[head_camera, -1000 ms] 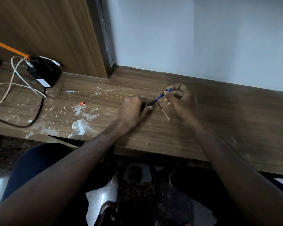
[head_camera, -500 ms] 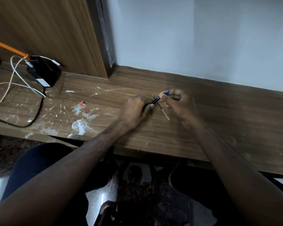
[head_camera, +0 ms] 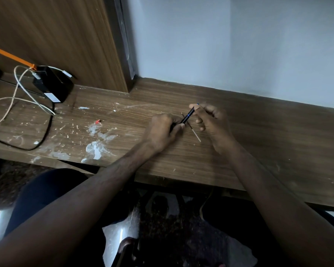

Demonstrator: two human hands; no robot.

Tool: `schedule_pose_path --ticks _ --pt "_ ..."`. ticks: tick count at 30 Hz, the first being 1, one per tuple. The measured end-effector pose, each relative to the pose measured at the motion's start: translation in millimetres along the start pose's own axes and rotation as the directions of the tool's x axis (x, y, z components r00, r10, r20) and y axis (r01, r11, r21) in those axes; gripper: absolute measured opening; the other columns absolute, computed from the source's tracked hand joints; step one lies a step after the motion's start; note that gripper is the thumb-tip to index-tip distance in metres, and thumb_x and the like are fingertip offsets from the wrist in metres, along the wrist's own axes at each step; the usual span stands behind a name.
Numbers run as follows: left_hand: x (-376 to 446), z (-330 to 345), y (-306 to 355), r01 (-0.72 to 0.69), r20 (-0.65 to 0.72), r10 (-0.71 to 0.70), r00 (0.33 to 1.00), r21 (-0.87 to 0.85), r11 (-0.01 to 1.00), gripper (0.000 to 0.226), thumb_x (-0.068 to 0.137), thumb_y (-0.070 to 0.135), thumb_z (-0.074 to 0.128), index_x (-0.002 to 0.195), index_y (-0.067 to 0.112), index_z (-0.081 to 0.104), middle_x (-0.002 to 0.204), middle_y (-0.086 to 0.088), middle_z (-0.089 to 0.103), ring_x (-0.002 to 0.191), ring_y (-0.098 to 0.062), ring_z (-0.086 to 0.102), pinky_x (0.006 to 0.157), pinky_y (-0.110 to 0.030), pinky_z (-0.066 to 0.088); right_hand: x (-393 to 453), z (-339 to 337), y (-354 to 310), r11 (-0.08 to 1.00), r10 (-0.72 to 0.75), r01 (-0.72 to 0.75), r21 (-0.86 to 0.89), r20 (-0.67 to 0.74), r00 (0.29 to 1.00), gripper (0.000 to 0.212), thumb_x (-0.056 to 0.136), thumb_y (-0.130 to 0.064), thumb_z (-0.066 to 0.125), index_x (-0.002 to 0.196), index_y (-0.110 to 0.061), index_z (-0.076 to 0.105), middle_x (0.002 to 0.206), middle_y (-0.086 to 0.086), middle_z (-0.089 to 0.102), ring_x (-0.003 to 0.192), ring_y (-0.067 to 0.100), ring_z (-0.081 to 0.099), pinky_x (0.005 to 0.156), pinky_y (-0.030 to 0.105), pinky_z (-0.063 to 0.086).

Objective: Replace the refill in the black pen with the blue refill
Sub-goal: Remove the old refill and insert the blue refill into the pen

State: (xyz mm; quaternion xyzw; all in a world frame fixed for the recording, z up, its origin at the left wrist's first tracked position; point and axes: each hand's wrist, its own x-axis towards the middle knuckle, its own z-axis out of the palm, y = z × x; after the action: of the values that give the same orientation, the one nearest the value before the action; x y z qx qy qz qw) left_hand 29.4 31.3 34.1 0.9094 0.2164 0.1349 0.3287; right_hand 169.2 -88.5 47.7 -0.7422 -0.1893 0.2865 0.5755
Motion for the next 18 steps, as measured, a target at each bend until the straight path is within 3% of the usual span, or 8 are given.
schedule_pose_path --ticks 2,4,7,9,12,15,17,18 --pt "-0.9 -0.4 1.5 -0.005 0.014 0.005 1.000 -0.020 1.000 0.019 0.102 0.022 0.066 0.094 0.010 0.079 0.083 -0.003 0.077 0.074 -0.017 0.068 0.071 -0.033 0.053 -0.1 1.0 -0.5 1.000 -0.020 0.019 -0.016 -0.048 0.999 0.018 0.097 -0.034 0.076 0.086 -0.019 0.077 0.086 0.010 0.069 0.070 0.011 0.056 0.061 0.026 0.045" --pt "-1.3 -0.8 2.2 -0.005 0.021 0.006 1.000 -0.039 0.999 0.021 0.101 0.022 0.066 0.090 0.010 0.077 0.080 -0.003 0.076 0.071 -0.015 0.067 0.069 -0.029 0.051 0.6 0.0 0.3 1.000 -0.013 0.012 -0.022 -0.055 0.998 0.022 0.095 -0.038 0.077 0.080 -0.023 0.071 0.080 0.002 0.069 0.070 0.012 0.057 0.062 0.026 0.046" --pt "-0.3 -1.6 2.6 0.034 0.029 -0.032 0.999 -0.059 0.998 0.023 0.101 0.022 0.067 0.082 0.013 0.075 0.071 0.005 0.069 0.061 0.001 0.055 0.060 -0.010 0.036 0.3 -0.6 1.0 0.998 0.052 -0.052 0.047 0.005 0.999 0.021 0.101 -0.042 0.068 0.106 -0.024 0.078 0.093 -0.009 0.076 0.073 0.005 0.061 0.061 0.022 0.045" --pt "0.9 -1.5 2.3 0.055 0.042 -0.053 0.998 -0.041 0.998 0.024 0.101 0.022 0.068 0.081 0.011 0.075 0.068 0.003 0.066 0.058 0.003 0.050 0.058 -0.008 0.034 -0.9 0.8 2.7 0.993 0.044 -0.049 0.106 0.048 0.998 0.023 0.106 -0.034 0.060 0.116 -0.024 0.079 0.103 -0.008 0.076 0.073 0.005 0.058 0.056 0.017 0.043" --pt "-0.1 -2.2 3.5 0.035 0.044 -0.033 0.998 -0.036 0.999 0.026 0.100 0.022 0.069 0.077 0.010 0.072 0.060 0.011 0.055 0.055 0.002 0.047 0.057 -0.010 0.034 -2.0 3.4 3.9 0.995 0.042 -0.043 0.086 0.008 0.999 0.018 0.104 -0.031 0.066 0.108 -0.020 0.079 0.100 -0.003 0.076 0.070 0.005 0.057 0.055 0.016 0.045" --pt "-2.3 -1.1 3.8 0.024 0.045 -0.022 0.999 -0.036 0.999 0.033 0.100 0.021 0.069 0.070 0.009 0.064 0.056 0.010 0.050 0.052 -0.001 0.045 0.056 -0.013 0.033 -1.8 4.5 2.3 0.994 0.059 -0.056 0.090 -0.031 0.998 0.021 0.097 -0.033 0.076 0.092 -0.014 0.068 0.076 -0.002 0.066 0.062 0.005 0.055 0.052 0.018 0.044" --pt "-2.2 -0.8 2.4 0.029 0.048 -0.027 0.998 -0.044 0.999 0.034 0.100 0.022 0.069 0.067 0.016 0.062 0.056 0.011 0.053 0.053 -0.002 0.047 0.056 -0.013 0.032 -3.3 4.1 -1.2 0.992 0.075 -0.074 0.106 -0.008 0.997 0.023 0.097 -0.034 0.076 0.102 -0.012 0.070 0.075 -0.007 0.068 0.062 0.005 0.056 0.052 0.019 0.044" --pt "-1.7 -1.1 2.0 0.036 0.048 -0.034 0.998 -0.050 0.998 0.034 0.100 0.023 0.069 0.067 0.022 0.062 0.056 0.013 0.054 0.053 -0.001 0.049 0.057 -0.012 0.032 -4.2 3.9 -2.6 0.989 0.089 -0.090 0.121 0.015 0.996 0.026 0.100 -0.036 0.073 0.110 -0.013 0.071 0.086 -0.006 0.072 0.066 0.006 0.058 0.054 0.020 0.044"
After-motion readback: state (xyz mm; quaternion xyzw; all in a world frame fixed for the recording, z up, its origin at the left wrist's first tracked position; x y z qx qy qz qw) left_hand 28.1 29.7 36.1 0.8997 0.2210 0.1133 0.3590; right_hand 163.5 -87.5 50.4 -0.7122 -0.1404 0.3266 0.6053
